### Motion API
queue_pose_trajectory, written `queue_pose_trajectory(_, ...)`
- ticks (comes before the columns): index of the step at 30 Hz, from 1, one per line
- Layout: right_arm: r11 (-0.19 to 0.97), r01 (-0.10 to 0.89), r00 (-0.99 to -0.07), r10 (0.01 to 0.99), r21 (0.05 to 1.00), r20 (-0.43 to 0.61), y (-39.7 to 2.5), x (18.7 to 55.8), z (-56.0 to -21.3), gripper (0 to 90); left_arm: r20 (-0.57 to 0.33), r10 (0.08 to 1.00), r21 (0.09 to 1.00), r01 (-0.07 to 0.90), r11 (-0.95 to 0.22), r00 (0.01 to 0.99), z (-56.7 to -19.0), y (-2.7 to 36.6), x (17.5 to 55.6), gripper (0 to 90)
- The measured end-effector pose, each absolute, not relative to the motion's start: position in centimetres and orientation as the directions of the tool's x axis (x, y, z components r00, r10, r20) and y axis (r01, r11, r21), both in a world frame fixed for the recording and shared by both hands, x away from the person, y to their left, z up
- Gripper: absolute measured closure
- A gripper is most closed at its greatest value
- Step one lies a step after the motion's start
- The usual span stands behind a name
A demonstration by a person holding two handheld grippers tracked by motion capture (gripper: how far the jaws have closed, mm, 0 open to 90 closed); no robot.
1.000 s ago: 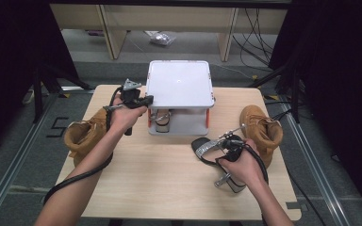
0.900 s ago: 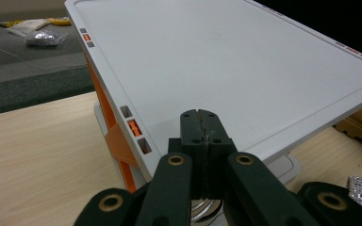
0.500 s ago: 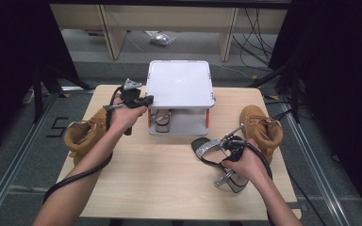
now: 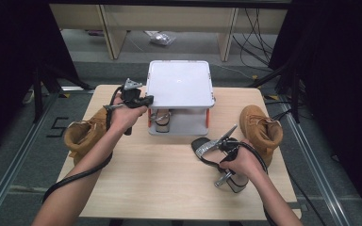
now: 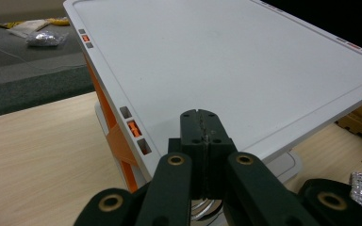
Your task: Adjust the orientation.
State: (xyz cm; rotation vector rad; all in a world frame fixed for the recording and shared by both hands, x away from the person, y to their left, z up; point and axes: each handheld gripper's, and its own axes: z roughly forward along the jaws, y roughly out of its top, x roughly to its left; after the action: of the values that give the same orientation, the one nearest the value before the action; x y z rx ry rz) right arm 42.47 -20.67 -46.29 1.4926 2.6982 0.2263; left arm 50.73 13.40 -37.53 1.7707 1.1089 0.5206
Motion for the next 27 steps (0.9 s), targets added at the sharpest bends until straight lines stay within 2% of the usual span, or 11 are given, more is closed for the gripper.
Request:
queue_pose_trajectory(5,0.530,0.838,-0.538,0.842,0.130,0.040,-20.6,43.0,-46.9,38.0,-0.125,0.857,0.880,0.455,-0.137,0.499,-37.5,13.4,50.8,89.4)
queue_pose_trajectory(12,0.571,0.813,-0.574,0.819,0.112,-0.006,-20.2,43.8,-47.5,37.3,-0.120,0.859,0.878,0.458,-0.142,0.498,-37.5,13.3,50.7,89.4)
queue_pose_trajectory(19,0.558,0.825,-0.560,0.828,0.089,-0.003,-19.9,43.9,-47.4,41.2,-0.112,0.858,0.875,0.458,-0.154,0.502,-37.4,13.4,50.7,89.4)
queue_pose_trajectory(22,0.509,0.858,-0.511,0.860,0.059,0.011,-19.5,43.8,-47.2,42.3,-0.111,0.858,0.875,0.459,-0.156,0.502,-37.4,13.4,50.7,89.4)
queue_pose_trajectory(27,0.530,0.846,-0.530,0.848,0.058,-0.014,-19.5,43.8,-47.2,43.1,-0.116,0.858,0.877,0.457,-0.148,0.500,-37.4,13.3,50.7,89.4)
